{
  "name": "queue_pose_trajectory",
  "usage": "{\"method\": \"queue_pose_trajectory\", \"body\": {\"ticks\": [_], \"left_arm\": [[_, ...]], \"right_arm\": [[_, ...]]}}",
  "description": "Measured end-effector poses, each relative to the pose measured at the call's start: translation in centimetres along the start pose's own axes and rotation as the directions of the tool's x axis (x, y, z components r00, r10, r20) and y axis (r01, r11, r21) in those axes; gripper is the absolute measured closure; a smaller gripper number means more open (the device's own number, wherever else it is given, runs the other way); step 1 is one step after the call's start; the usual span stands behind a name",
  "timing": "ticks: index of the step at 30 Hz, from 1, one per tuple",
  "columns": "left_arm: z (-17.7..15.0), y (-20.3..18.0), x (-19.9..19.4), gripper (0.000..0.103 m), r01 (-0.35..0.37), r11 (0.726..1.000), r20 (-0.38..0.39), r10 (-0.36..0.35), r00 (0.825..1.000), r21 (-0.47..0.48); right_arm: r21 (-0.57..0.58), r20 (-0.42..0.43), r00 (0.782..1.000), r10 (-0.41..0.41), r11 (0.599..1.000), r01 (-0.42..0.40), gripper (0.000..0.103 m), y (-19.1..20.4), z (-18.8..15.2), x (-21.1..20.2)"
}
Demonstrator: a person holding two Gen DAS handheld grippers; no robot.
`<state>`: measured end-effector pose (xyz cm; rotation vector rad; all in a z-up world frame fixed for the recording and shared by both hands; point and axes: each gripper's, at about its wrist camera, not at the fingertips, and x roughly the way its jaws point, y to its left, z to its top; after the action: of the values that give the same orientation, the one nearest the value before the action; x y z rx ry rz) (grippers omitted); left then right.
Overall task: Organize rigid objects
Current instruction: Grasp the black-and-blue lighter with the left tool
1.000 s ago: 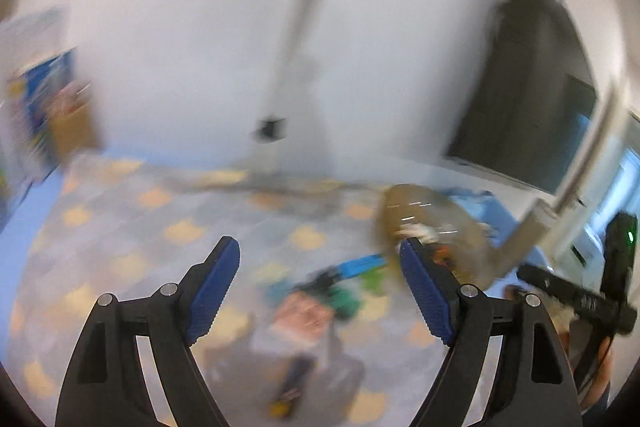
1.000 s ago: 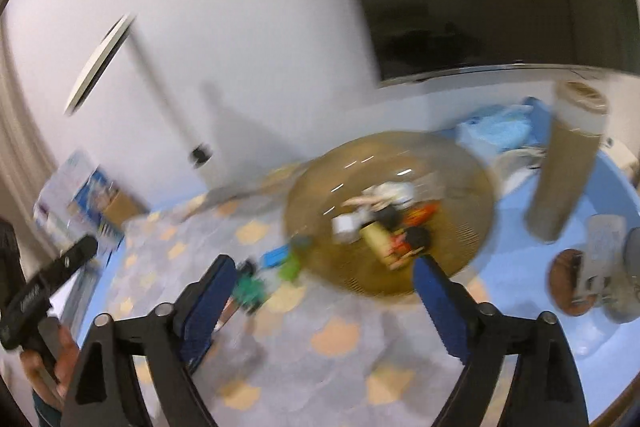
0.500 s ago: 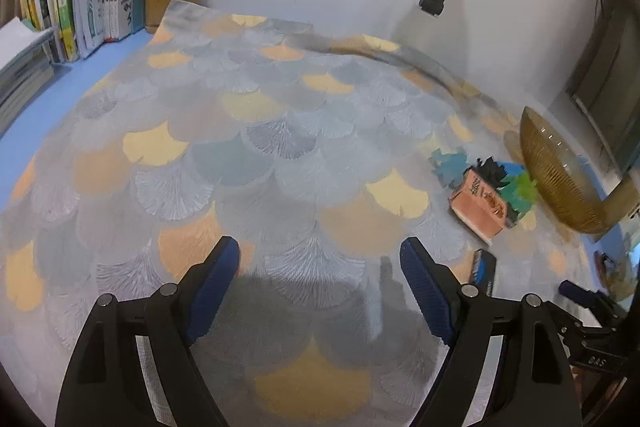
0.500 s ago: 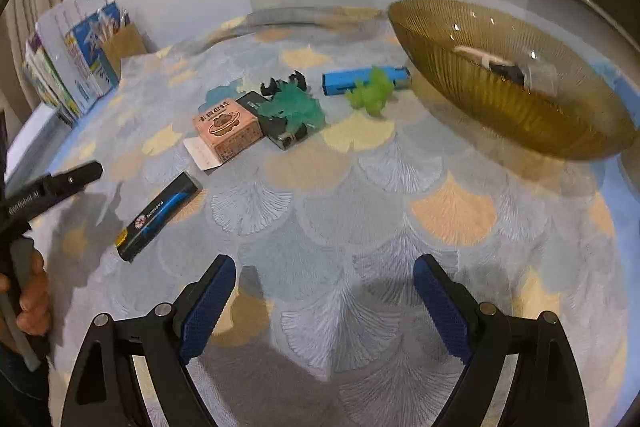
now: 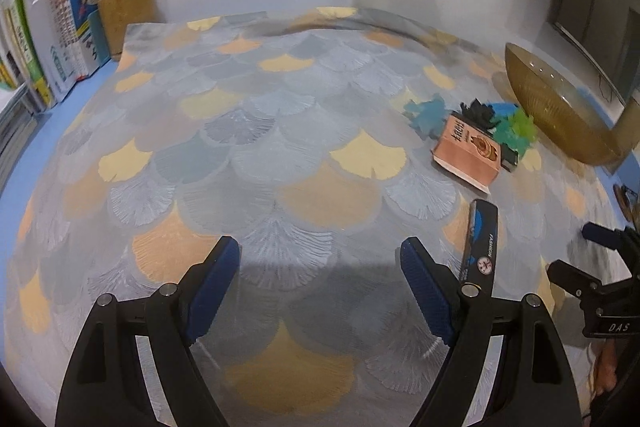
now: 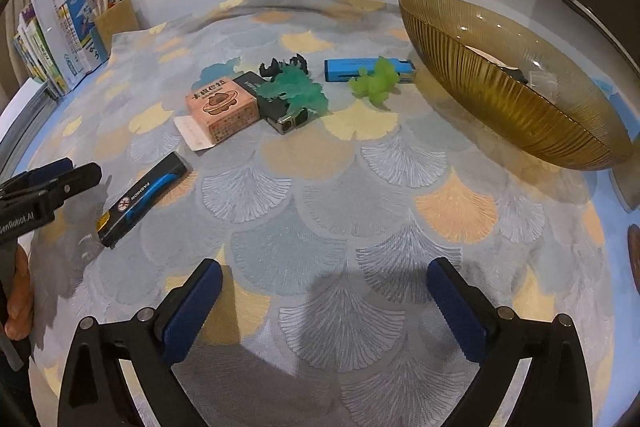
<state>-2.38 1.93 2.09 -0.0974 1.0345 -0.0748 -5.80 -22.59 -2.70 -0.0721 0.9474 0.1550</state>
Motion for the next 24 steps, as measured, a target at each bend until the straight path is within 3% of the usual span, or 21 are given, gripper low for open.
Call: {"method": "queue_pose_trajectory", "body": {"ticks": [3, 6, 8, 10, 13, 14, 15, 16, 18, 20, 22, 24], "left_arm": [[0.3, -0.1, 0.1, 0.021, 0.033, 0.999, -0.015, -0.033, 0.999, 0.025], [0.5, -0.6, -0.1, 0.022, 0.120, 0.993, -0.048, -0.118, 0.992, 0.024], [0.5, -1.7, -0.6, 0.022, 0.191, 0.981, -0.063, -0.188, 0.980, 0.043], [0.4, -3.6, -0.8, 0.022, 0.184, 0.978, -0.066, -0.177, 0.982, 0.102], [0.4, -6.5, 0.2, 0.022, 0.173, 0.967, -0.097, -0.157, 0.983, 0.189], [0.4, -7.0, 0.6, 0.028, 0.190, 0.961, -0.105, -0.172, 0.979, 0.198], [0.3, -7.5, 0.9, 0.034, 0.211, 0.955, -0.117, -0.190, 0.975, 0.210], [0.3, -7.8, 1.1, 0.038, 0.198, 0.952, -0.106, -0.178, 0.978, 0.232], [0.0, -8.5, 1.1, 0.051, 0.174, 0.946, -0.084, -0.157, 0.984, 0.275], [-0.2, -8.7, 0.9, 0.062, 0.172, 0.942, -0.066, -0.159, 0.985, 0.288], [-0.4, -8.8, 0.8, 0.070, 0.156, 0.939, -0.039, -0.151, 0.988, 0.306], [-0.4, -8.9, 0.7, 0.078, 0.159, 0.940, -0.036, -0.156, 0.987, 0.302]], "right_arm": [[0.002, -0.003, 1.000, -0.004, 1.000, 0.004, 0.000, -0.1, -0.1, -0.1], [-0.006, -0.015, 1.000, 0.001, 1.000, -0.001, 0.000, 0.0, 0.1, 0.1], [0.007, -0.075, 0.997, -0.002, 1.000, 0.002, 0.000, 0.0, 0.3, 0.0], [0.025, -0.151, 0.987, 0.056, 0.998, -0.053, 0.000, 0.1, 0.8, -0.2], [0.028, -0.196, 0.973, 0.126, 0.992, -0.122, 0.002, 0.2, 2.5, 0.2], [0.031, -0.185, 0.974, 0.130, 0.991, -0.127, 0.005, 0.2, 3.0, 0.4], [0.033, -0.168, 0.976, 0.138, 0.990, -0.134, 0.019, 0.1, 3.6, 0.5], [0.043, -0.149, 0.974, 0.171, 0.985, -0.166, 0.042, -0.1, 4.5, 0.9], [0.071, -0.130, 0.963, 0.234, 0.971, -0.226, 0.057, -0.3, 5.6, 1.5], [0.106, -0.081, 0.968, 0.239, 0.967, -0.230, 0.057, -0.8, 6.9, 2.2], [0.115, -0.047, 0.982, 0.182, 0.978, -0.175, 0.056, -1.1, 8.0, 2.8], [0.117, -0.050, 0.982, 0.180, 0.978, -0.173, 0.054, -1.1, 9.0, 3.7]]}}
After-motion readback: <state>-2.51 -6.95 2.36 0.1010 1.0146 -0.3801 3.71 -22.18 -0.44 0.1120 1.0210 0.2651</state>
